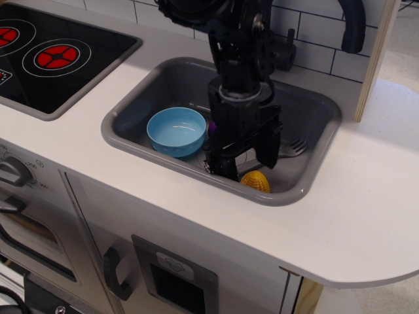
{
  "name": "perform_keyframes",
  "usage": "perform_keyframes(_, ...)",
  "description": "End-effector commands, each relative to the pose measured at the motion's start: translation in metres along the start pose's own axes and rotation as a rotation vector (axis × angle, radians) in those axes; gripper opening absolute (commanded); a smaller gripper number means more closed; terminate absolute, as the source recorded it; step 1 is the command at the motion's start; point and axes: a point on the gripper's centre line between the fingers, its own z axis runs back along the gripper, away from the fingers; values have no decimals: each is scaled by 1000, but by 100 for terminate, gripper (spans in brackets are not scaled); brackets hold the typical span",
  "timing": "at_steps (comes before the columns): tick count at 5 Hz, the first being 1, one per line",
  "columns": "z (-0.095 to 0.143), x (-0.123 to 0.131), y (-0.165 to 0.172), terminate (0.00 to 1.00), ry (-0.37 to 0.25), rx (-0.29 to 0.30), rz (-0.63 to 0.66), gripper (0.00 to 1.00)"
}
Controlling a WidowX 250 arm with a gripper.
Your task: Take corn out of bowl sink
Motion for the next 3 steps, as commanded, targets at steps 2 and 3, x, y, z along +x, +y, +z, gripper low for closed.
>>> perform_keyframes(2, 87, 43, -16, 0, -74, -128, -42, 100)
perform_keyframes(3, 87, 43, -16, 100, -74, -128, -42, 100)
